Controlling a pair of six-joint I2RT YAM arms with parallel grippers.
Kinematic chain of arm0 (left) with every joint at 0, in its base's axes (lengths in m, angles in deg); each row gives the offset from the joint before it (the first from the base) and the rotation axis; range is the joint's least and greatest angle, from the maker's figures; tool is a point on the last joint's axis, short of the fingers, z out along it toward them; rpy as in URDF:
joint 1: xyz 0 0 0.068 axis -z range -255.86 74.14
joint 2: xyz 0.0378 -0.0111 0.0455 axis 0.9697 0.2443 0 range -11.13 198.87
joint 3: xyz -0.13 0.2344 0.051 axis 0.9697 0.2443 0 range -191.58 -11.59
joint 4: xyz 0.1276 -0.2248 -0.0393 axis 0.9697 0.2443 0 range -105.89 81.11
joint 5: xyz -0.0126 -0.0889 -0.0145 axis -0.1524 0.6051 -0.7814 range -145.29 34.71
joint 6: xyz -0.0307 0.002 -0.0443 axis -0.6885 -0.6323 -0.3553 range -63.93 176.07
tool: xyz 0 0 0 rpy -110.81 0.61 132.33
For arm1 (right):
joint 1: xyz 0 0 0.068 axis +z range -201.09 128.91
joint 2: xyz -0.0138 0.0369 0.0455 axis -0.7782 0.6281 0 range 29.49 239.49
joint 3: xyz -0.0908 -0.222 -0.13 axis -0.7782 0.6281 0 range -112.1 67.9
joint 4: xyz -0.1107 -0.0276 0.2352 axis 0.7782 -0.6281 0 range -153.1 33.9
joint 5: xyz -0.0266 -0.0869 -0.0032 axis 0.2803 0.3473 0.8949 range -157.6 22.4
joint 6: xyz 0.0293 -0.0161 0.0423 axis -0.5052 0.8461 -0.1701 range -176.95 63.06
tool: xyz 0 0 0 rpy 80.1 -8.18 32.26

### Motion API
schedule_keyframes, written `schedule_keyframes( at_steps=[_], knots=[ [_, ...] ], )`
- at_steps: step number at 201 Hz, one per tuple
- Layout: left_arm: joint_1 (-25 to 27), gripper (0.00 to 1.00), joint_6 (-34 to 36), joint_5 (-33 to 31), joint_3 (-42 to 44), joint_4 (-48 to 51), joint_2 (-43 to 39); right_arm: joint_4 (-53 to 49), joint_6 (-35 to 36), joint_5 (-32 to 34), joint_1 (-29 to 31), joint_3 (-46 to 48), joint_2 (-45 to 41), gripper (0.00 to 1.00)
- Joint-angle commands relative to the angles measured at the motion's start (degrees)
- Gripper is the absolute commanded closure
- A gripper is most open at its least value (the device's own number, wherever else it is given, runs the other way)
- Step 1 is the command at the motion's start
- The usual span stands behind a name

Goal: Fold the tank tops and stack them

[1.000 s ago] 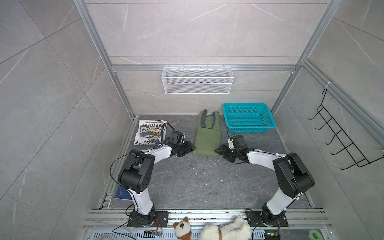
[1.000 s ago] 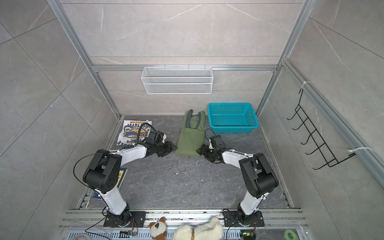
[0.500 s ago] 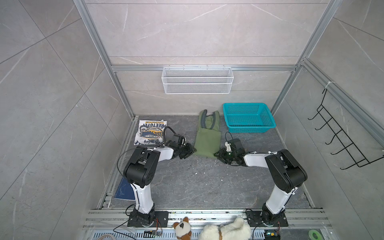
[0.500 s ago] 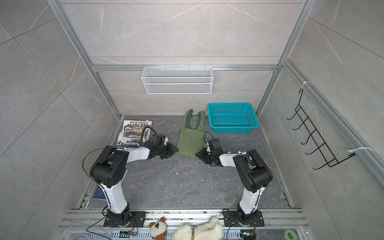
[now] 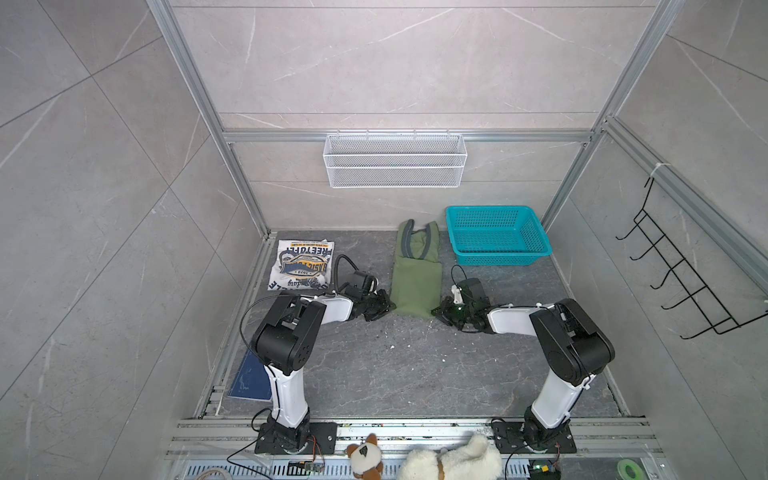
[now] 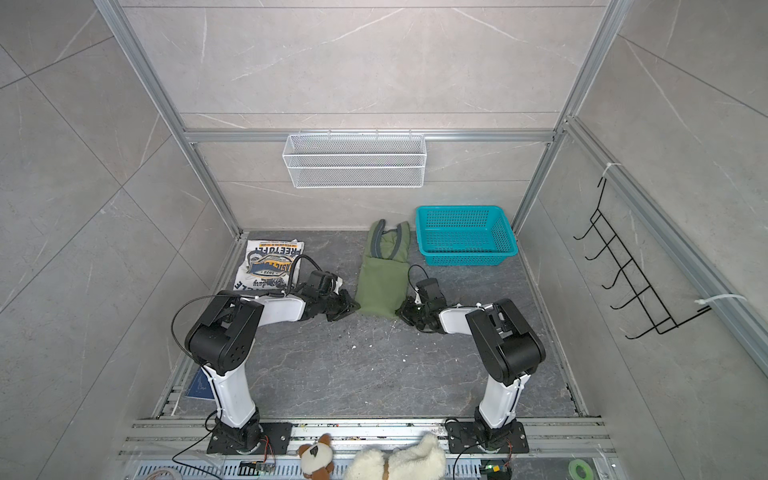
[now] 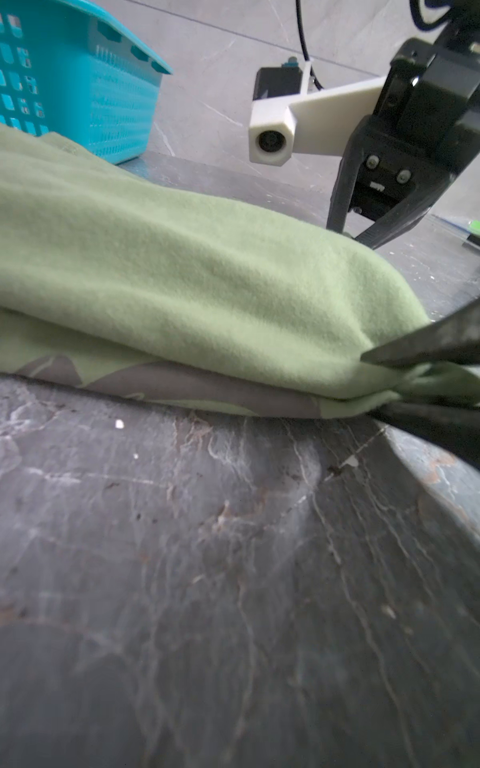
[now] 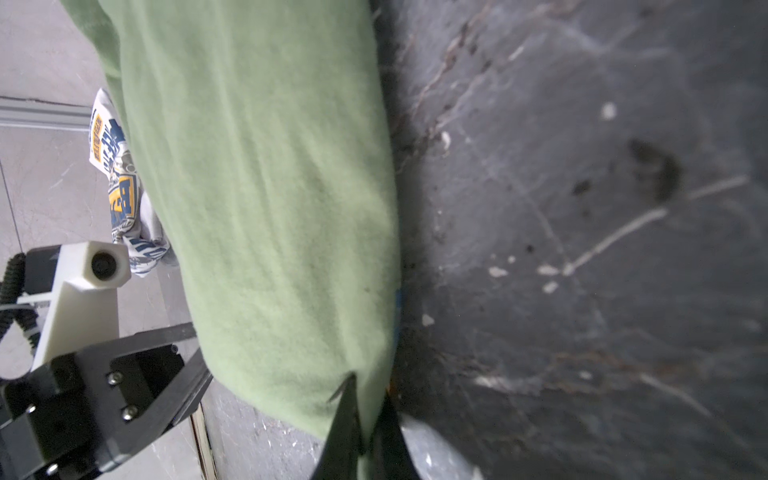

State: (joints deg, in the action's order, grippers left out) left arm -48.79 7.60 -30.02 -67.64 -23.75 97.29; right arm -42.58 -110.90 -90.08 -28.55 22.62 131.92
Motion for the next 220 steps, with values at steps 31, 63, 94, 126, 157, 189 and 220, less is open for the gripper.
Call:
schedule_keyframes(
  at_steps=[31,63,94,126,157,189,220],
  knots=[
    [4.3,0.95,-1.5,-6.4,7.8,3.3,-12.5,-9.8,4.2,1.8,0.3,5.6,-11.4,1.0],
    [10.5,0.94,-4.4,-14.6,14.5,10.6,-24.4,-15.6,4.5,1.1,0.8,10.6,-20.7,1.0],
    [15.1,0.94,-11.5,-18.9,18.8,15.2,-34.1,-24.1,4.5,3.4,2.4,13.1,-31.2,1.0],
    [16.6,0.96,-14.3,-23.4,15.7,19.6,-41.1,-31.2,5.2,4.4,3.5,7.0,-37.2,1.0],
    [16.5,0.95,-12.6,-27.4,7.1,24.6,-41.3,-33.4,6.5,4.5,3.6,-2.5,-34.1,1.0],
    [14.8,0.94,-10.8,-29.5,-0.1,26.8,-36.6,-33.9,8.2,5.7,3.6,-11.4,-27.9,1.0],
    [10.7,0.93,-10.4,-27.8,-4.8,25.7,-31.3,-35.0,10.4,7.3,3.5,-20.0,-21.4,1.0]
  ],
)
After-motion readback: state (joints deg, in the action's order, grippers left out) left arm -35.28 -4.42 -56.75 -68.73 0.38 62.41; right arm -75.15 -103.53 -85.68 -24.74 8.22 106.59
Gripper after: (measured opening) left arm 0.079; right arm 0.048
